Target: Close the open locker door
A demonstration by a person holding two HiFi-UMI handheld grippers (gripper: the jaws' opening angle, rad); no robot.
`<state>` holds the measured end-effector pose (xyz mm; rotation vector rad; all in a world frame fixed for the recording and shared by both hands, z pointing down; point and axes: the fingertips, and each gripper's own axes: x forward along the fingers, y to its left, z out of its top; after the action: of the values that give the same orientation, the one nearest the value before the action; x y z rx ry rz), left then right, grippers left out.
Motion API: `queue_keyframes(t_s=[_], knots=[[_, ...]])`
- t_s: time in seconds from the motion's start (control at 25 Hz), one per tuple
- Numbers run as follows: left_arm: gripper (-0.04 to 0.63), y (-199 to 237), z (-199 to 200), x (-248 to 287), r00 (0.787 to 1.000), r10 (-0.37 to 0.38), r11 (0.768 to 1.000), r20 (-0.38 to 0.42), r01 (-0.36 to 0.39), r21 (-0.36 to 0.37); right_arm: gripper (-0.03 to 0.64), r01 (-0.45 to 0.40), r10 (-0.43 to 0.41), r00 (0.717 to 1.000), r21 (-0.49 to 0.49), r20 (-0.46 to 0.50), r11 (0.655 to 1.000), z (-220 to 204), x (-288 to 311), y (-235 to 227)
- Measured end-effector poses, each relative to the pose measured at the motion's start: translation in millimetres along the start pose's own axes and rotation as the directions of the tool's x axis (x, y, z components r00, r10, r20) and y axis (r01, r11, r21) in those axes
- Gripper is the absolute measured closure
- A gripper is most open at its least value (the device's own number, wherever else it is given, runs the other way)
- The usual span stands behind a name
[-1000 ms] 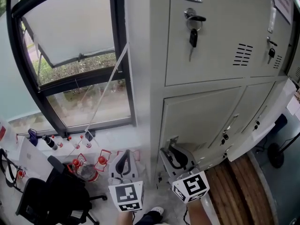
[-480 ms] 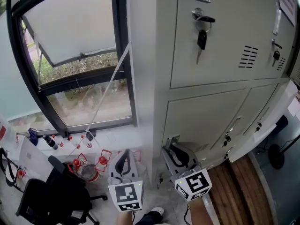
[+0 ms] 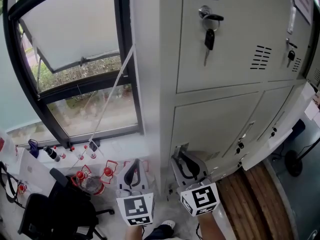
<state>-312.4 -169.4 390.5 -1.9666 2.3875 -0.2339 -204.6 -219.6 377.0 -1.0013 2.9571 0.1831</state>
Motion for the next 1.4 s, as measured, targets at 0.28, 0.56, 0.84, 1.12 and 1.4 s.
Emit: queue_keyframes(t_s=[0.28, 0.56, 0.84, 1.12, 1.4], knots=[[0.598, -11, 7, -1, 0.999, -0.032, 0.999, 0.016, 0.031, 0.005, 0.523, 0.049, -0.049, 0.999, 0.014, 0.002, 0.999, 1, -14, -13], [0.597, -39, 22, -2, 0.993, -0.102, 0.995, 0.053, 0.102, 0.012, 0.466, 0.145, -0.145, 0.989, 0.031, 0.014, 0.989, 7, -43, -42], [0.597, -83, 34, -5, 0.976, -0.207, 0.978, 0.069, 0.208, 0.001, 0.448, 0.305, -0.305, 0.952, 0.056, -0.001, 0.951, 5, -93, -88], [0.597, -139, 45, -4, 0.936, -0.339, 0.941, 0.092, 0.339, 0.01, 0.437, 0.461, -0.461, 0.887, 0.043, -0.016, 0.886, 6, -156, -130], [0.597, -215, 57, 2, 0.836, -0.536, 0.844, 0.119, 0.532, 0.066, 0.423, 0.649, -0.649, 0.761, 0.02, -0.028, 0.76, 9, -235, -169]])
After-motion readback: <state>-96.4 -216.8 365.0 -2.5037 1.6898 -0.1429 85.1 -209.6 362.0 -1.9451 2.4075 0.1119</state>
